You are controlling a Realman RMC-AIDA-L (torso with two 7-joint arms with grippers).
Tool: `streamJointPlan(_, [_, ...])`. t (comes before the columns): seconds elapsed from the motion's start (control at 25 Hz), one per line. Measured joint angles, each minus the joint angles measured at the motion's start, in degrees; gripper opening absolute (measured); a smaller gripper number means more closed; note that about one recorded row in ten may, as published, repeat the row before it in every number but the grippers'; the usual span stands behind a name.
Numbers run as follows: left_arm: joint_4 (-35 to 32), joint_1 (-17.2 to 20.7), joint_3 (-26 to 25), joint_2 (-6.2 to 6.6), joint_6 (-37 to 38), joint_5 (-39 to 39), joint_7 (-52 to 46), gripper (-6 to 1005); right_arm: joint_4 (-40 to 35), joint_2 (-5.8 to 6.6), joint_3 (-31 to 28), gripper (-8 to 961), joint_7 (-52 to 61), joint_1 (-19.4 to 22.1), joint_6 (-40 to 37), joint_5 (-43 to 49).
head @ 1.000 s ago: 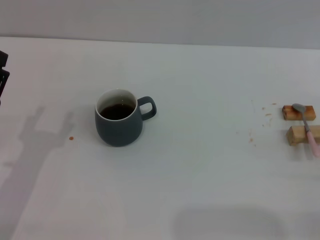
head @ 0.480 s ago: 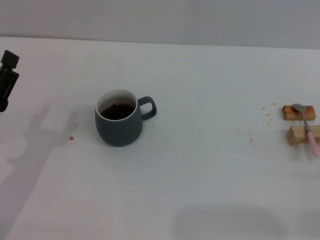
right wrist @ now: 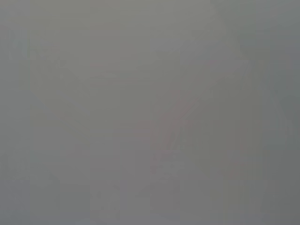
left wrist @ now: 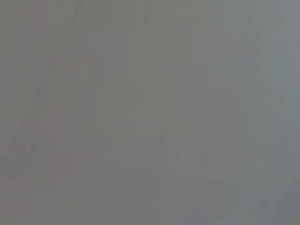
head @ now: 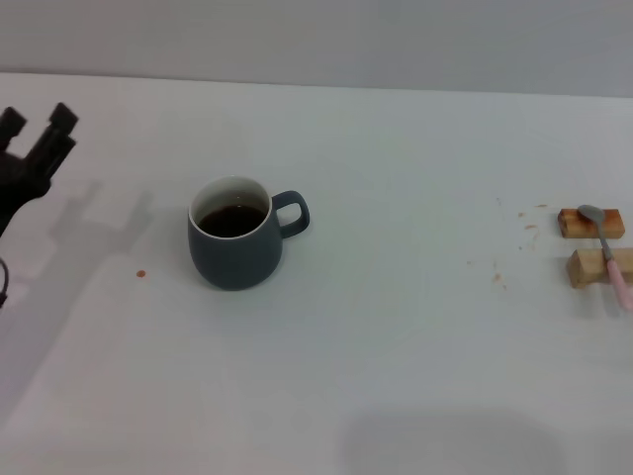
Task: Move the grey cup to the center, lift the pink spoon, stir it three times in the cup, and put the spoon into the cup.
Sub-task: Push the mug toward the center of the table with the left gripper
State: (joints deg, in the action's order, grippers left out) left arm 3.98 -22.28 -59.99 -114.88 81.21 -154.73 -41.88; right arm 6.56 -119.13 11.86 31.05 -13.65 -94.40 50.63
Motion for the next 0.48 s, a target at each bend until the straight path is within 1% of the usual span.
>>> streamJointPlan(0.08, [-0.41,-1.88,0.47,0.62,-3.78,-0.03,1.04,830,-0.17,0.01,0.00,717,0.01,0.13,0.00,0.00])
streamJointPlan(0.16, [-0.90,-3.54,0.48,0.99,-6.98,-0.06,2.47,830,-0.33,0.02,0.00,717,0.01,0.18,-0.03,0.00])
streamJointPlan(0.24, [-1.02,-4.69,0.84,1.47,-9.43,-0.05,3.43,829,-0.56,0.03,0.00,717,0.03,0.22,-0.15,0.00])
streamJointPlan(0.32, [-0.90,-5.84,2.77,2.32,-11.98,-0.05,3.96,829,-0.80,0.04,-0.04,717,0.06,0.40,-0.27,-0.01])
streamJointPlan(0.36, [-0.87,-5.91,3.00,2.39,-12.22,-0.04,3.96,829,-0.91,0.04,-0.25,717,0.14,0.54,-0.30,-0.05])
streamJointPlan(0.48, [-0.84,-6.90,5.75,2.85,-14.31,-0.05,3.98,829,-1.33,0.04,-1.37,716,0.40,1.28,-0.40,-0.27])
